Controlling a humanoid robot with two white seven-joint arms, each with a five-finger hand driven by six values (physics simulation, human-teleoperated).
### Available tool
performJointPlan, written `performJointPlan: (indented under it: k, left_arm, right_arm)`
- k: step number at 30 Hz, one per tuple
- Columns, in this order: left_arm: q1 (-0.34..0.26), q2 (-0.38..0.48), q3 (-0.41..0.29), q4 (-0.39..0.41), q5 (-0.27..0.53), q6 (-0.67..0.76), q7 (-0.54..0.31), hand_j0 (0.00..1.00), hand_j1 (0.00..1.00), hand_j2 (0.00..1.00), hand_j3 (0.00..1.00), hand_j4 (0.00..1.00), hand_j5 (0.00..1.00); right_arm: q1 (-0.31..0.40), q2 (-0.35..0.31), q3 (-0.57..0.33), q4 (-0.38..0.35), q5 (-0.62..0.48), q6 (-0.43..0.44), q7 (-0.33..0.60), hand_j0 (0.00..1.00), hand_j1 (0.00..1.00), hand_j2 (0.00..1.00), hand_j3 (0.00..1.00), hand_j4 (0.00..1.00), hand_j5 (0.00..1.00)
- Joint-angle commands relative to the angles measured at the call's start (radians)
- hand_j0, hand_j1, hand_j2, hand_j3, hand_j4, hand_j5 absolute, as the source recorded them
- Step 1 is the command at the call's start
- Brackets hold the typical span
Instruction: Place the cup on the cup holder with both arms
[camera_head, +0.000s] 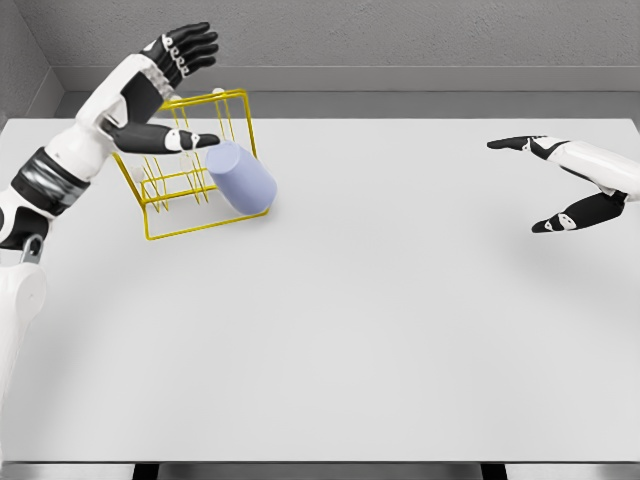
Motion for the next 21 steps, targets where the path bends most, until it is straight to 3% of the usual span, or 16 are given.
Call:
performJointPlan:
  k: [1,3,7,13,18,21]
  left_arm:
    - [0.002,0.036,0.004,-0.033,0.034,-0.002,0.0,1.0,1.0,1.0,1.0,1.0,1.0]
    - [0.014,0.061,0.004,-0.048,0.055,-0.004,0.0,1.0,1.0,1.0,1.0,1.0,1.0]
    - [0.092,0.096,0.05,-0.131,0.08,-0.004,0.0,1.0,1.0,1.0,1.0,1.0,1.0]
    - [0.133,0.131,0.066,-0.147,0.123,-0.028,0.0,1.0,1.0,1.0,1.0,1.0,1.0]
    - [0.212,0.162,0.082,-0.174,0.158,-0.192,0.0,1.0,1.0,1.0,1.0,1.0,1.0]
    - [0.252,0.176,0.082,-0.188,0.158,-0.192,0.0,1.0,1.0,1.0,1.0,1.0,1.0]
  right_arm:
    - [0.0,-0.001,-0.001,0.0,-0.007,0.002,0.0,1.0,1.0,1.0,1.0,1.0,1.0]
    - [0.0,-0.001,-0.001,0.0,-0.007,0.002,0.0,1.0,1.0,1.0,1.0,1.0,1.0]
    - [-0.002,0.0,-0.001,0.0,-0.007,0.002,0.0,1.0,1.0,1.0,1.0,1.0,1.0]
    - [0.0,-0.001,-0.001,0.0,-0.007,0.002,0.0,1.0,1.0,1.0,1.0,1.0,1.0]
    - [0.0,-0.001,-0.002,0.0,-0.007,0.002,0.0,1.0,1.0,1.0,1.0,1.0,1.0]
    - [0.0,-0.001,-0.001,0.001,-0.007,0.002,0.0,1.0,1.0,1.0,1.0,1.0,1.0]
